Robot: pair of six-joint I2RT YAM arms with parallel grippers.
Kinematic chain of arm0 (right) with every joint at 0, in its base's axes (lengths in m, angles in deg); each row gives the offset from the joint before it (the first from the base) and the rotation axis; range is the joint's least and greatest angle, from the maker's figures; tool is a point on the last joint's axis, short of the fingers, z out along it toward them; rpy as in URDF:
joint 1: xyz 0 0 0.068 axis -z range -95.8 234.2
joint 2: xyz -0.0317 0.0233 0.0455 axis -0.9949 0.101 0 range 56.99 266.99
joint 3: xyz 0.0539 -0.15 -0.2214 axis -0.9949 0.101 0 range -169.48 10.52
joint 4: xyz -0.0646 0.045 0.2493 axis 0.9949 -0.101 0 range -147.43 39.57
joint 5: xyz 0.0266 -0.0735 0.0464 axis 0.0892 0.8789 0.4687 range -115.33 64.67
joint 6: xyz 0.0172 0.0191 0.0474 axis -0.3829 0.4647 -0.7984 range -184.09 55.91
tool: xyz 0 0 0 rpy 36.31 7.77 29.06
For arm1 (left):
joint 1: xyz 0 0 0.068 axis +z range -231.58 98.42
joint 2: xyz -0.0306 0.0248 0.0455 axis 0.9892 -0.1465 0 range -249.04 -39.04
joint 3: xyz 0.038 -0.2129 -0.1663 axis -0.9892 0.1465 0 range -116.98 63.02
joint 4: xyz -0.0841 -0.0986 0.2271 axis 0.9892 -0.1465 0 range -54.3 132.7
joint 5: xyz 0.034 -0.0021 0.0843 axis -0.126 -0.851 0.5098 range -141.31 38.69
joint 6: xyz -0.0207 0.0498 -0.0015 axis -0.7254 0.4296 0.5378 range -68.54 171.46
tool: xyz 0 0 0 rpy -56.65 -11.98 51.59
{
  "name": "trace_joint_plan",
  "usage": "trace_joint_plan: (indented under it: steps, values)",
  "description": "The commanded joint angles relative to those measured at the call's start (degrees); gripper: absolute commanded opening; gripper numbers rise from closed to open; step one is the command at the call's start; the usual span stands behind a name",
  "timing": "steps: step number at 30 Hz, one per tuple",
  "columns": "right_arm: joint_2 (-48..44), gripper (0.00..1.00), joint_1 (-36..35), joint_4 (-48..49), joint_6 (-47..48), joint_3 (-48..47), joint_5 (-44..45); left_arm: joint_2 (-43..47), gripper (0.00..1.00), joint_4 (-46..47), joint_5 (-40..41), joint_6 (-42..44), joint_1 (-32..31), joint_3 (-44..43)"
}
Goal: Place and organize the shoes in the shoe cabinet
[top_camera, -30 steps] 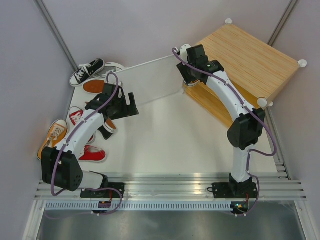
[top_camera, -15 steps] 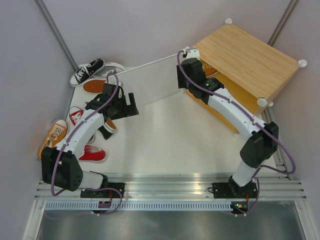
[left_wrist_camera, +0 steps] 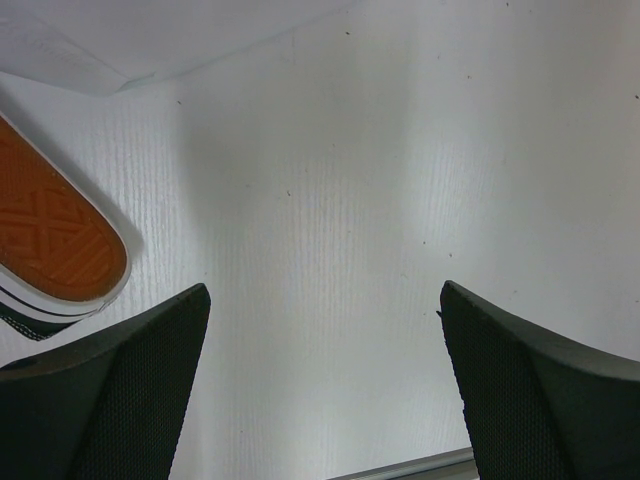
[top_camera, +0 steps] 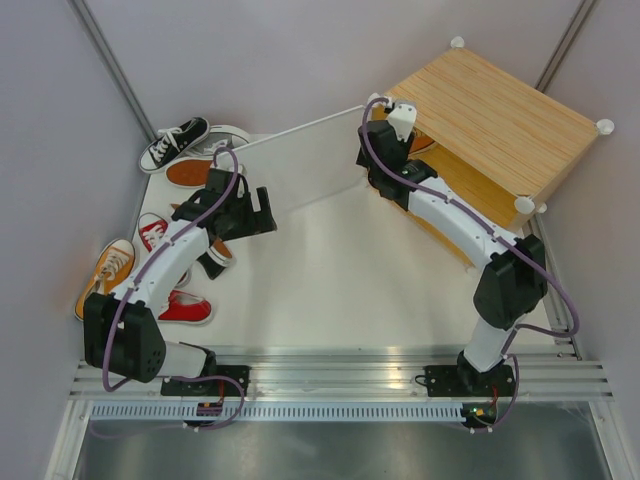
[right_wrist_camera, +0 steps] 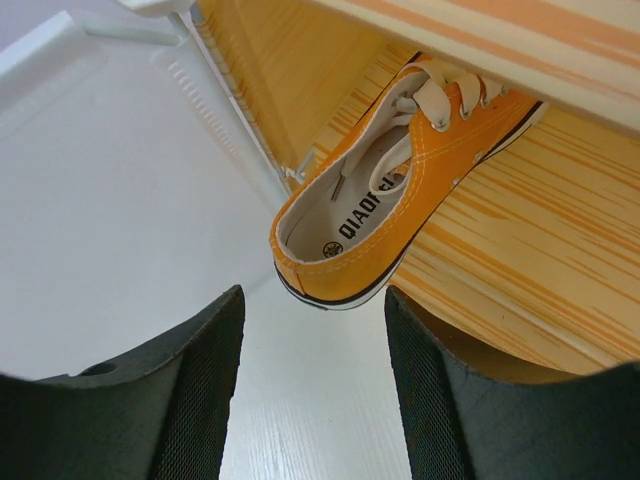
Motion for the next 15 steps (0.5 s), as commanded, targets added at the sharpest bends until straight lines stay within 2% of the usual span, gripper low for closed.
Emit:
trace_joint_plan:
  steps: [1,7,11,15]
  values:
    - [2.8,0.63,-0.2,2.3,-3.1,-2.5,2.8,0.8,0.99,2.6,2.1,-0.1,0.3,1.2]
    - [5.8,0.61,-0.6,1.7,-4.1,-3.8,4.9,1.3,0.99,3.0,2.0,0.5,0.3,1.8]
    - [6.4,0.55,-0.7,2.3,-3.6,-4.2,7.7,2.1,0.99,3.0,2.3,0.8,0.4,1.9]
    - [7.6,0.53,-0.6,1.7,-3.6,-5.5,10.9,2.2,0.99,3.1,2.0,0.9,0.3,2.0]
